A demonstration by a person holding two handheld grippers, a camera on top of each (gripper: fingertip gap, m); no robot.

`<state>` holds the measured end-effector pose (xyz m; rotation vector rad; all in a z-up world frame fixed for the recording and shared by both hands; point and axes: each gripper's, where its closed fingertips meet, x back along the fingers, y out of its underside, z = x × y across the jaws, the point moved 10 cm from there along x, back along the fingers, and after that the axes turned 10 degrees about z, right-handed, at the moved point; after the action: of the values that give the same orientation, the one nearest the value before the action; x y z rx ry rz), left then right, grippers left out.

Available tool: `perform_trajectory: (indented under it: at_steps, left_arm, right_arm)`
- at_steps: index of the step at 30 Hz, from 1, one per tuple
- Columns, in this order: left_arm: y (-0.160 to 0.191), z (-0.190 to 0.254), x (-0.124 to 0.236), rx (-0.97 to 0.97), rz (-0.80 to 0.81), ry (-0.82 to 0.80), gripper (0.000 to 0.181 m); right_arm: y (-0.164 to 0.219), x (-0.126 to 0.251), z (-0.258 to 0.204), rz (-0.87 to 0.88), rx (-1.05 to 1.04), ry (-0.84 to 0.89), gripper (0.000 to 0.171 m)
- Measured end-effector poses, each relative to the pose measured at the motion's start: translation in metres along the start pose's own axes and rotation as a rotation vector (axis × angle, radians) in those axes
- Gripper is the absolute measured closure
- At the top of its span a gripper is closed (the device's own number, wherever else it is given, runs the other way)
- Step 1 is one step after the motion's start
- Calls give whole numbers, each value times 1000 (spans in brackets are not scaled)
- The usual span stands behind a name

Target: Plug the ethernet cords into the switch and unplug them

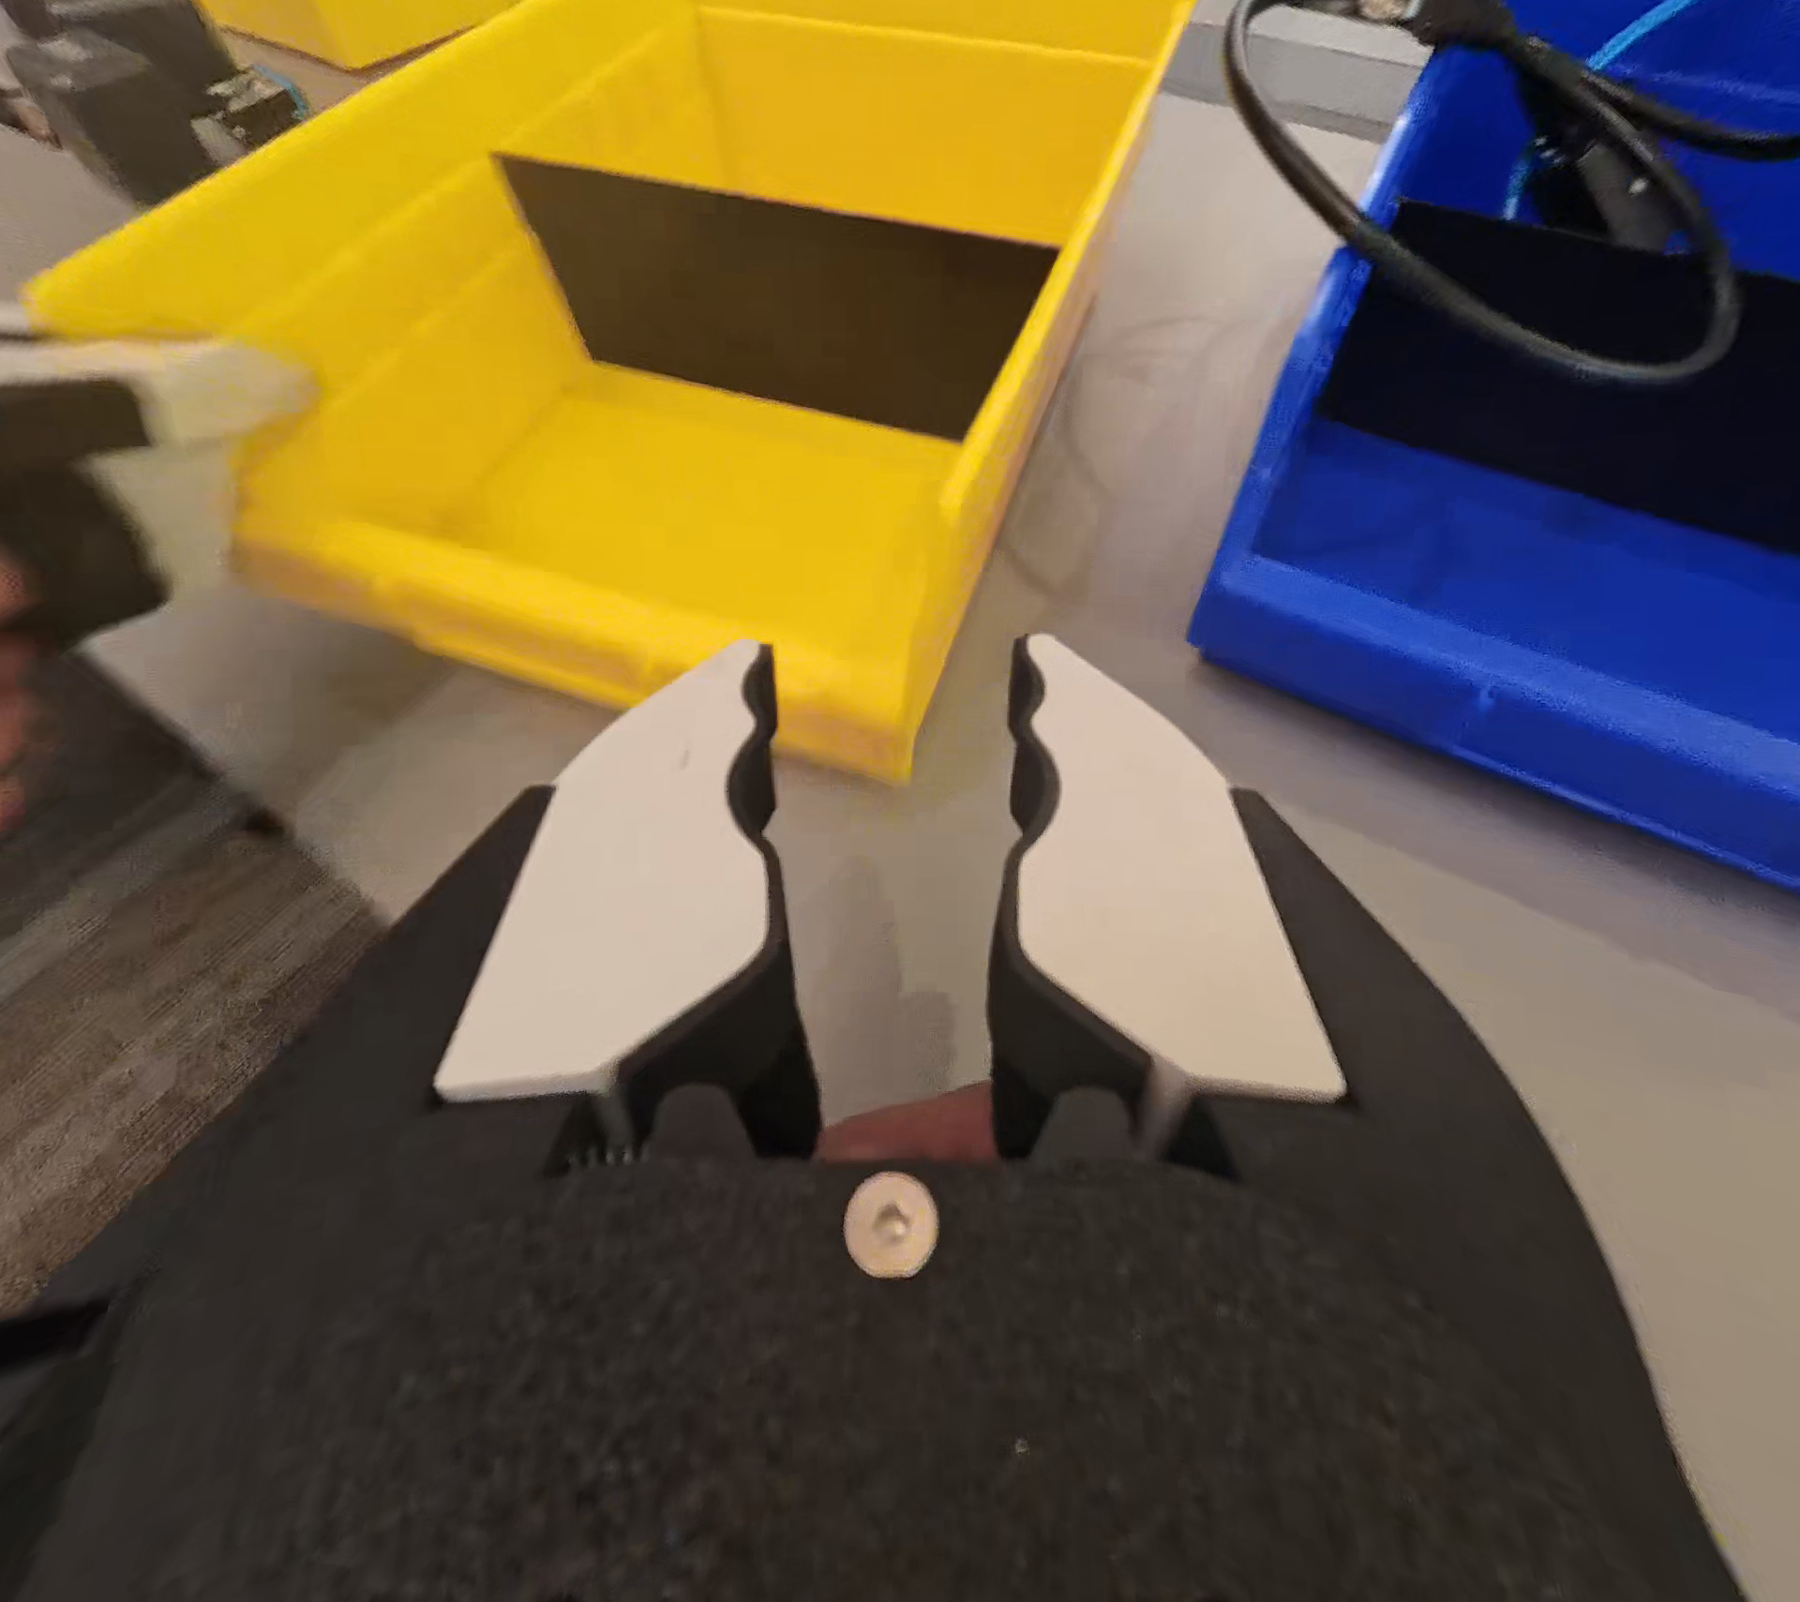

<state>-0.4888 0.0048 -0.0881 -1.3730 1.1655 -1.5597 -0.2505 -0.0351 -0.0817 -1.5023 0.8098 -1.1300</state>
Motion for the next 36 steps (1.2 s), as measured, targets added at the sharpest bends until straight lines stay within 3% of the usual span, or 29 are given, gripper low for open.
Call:
perform_trajectory:
  at_steps: [3,5,11,15,19,23,28,31,36]
  left_arm:
    - [6,2,17,-12,1,-9,178]
    - [8,1,25,-17,3,-32,177]
    - [-4,-6,50,35,43,-88,178]
    - [-30,18,93,-26,204,-211,178]
    - [-76,57,115,-88,393,-202,177]
    - [-131,127,100,-87,503,-85,177]
    - [-177,268,46,-81,523,168,177]
    - [-171,365,17,-98,472,278,177]
    - [-110,489,-35,-76,294,350,178]
  right_arm:
    - [0,-27,-7,-9,12,132,160]
    - [-2,-31,-8,-3,16,139,167]
    - [-16,-19,-20,28,65,71,166]
    - [-54,3,-19,178,163,67,166]
    - [-104,38,13,357,142,75,167]
    - [-145,85,83,453,206,219,167]
    - [-167,151,220,419,275,443,166]
    - [-146,187,307,344,199,557,166]
    - [-69,212,417,172,63,673,168]
